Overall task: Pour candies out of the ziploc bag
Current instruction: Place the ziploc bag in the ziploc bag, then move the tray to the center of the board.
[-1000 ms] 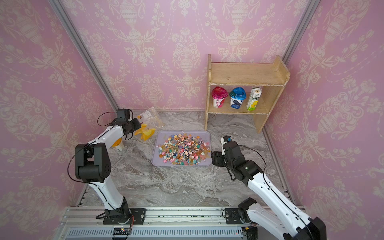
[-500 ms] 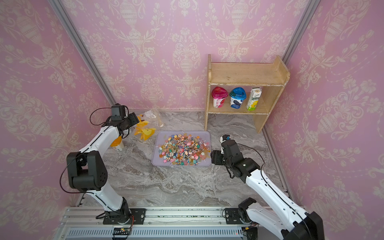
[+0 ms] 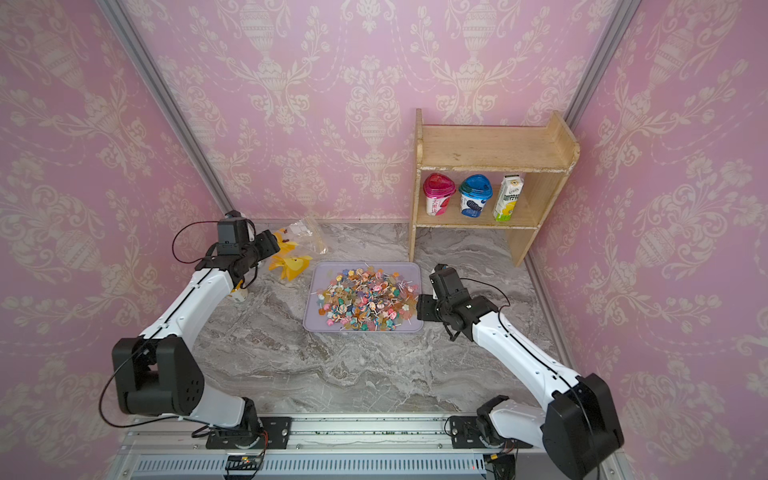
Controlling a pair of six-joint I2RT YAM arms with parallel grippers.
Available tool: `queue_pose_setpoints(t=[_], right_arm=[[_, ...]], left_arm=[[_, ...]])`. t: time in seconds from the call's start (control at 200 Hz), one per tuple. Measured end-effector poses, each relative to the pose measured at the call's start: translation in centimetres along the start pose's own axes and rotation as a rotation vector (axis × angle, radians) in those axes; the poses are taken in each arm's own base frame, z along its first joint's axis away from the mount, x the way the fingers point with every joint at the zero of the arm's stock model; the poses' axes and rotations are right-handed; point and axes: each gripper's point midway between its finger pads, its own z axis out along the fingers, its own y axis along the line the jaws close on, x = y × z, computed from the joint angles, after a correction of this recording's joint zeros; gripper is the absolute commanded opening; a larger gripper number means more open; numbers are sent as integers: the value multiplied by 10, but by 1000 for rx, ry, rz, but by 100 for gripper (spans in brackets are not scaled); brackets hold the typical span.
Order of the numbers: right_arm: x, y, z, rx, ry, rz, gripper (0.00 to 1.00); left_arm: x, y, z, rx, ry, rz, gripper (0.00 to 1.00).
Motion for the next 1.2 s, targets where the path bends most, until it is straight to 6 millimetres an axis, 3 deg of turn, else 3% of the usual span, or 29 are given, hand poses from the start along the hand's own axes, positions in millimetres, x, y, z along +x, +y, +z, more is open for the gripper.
queue_pose_setpoints(t=[0.165, 0.315, 0.4, 0.49, 0.645, 0.756, 1.006, 1.201], right_arm=[[5, -2, 8, 8, 30, 2, 65], [4, -4, 11, 9, 35, 11, 61], [6, -6, 18, 16, 52, 18, 58], [11, -8, 28, 25, 82, 20, 56], [17, -11, 40, 41, 114, 24, 51], [19, -15, 50, 52, 128, 32, 46], [33, -21, 78, 60, 197, 62, 39], [33, -17, 83, 40, 199, 74, 37]], left_arm=[[50, -15, -9, 36, 81, 55, 73], [69, -19, -27, 66, 86, 59, 65], [79, -18, -33, 87, 82, 39, 55], [101, -13, -29, 102, 113, 9, 48], [167, 0, -14, 82, 261, 8, 47], [197, 5, -7, 71, 331, 8, 45], [215, 9, 5, 68, 360, -13, 42], [225, 11, 9, 76, 371, -29, 34]])
